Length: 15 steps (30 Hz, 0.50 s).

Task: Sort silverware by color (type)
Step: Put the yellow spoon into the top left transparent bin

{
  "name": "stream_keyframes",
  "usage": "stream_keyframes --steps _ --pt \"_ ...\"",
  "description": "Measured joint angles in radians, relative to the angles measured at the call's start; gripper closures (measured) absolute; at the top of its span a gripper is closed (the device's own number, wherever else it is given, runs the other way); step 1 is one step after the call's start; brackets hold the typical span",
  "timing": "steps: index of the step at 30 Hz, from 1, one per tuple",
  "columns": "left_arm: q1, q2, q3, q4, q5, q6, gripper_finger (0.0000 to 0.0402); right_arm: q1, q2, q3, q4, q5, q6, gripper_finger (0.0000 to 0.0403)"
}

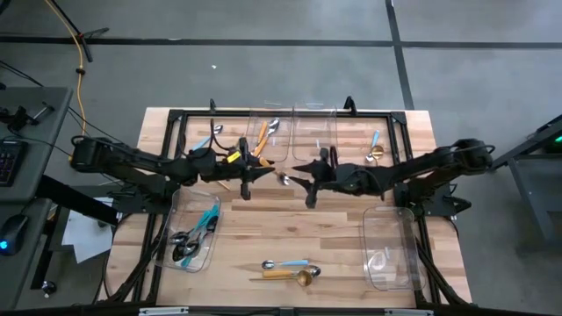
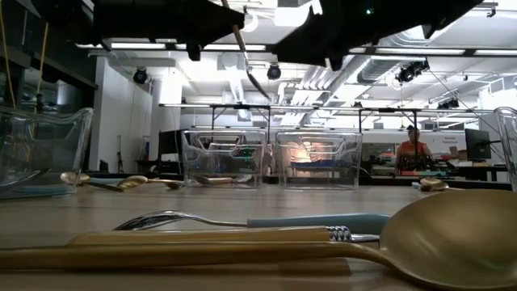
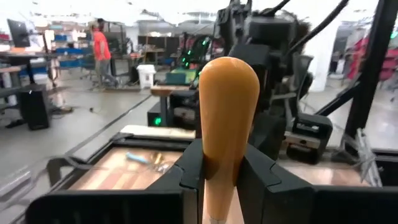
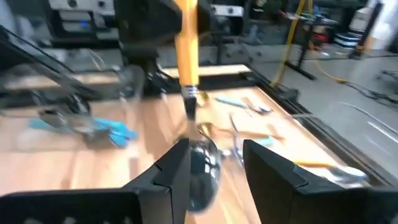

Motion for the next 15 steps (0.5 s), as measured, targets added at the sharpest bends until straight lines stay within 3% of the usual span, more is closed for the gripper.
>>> stream_keyframes --steps 8,15 --pt "0.018 -0.006 0.0 -0.015 -0.015 0.011 0.0359 0.049 -0.011 0.0 -0.141 0.153 0.004 0.027" --pt "0.045 -0.006 0.0 -0.014 -0.011 0.0 0.0359 0.111 -0.011 0.0 -0.346 0.329 0.103 0.027"
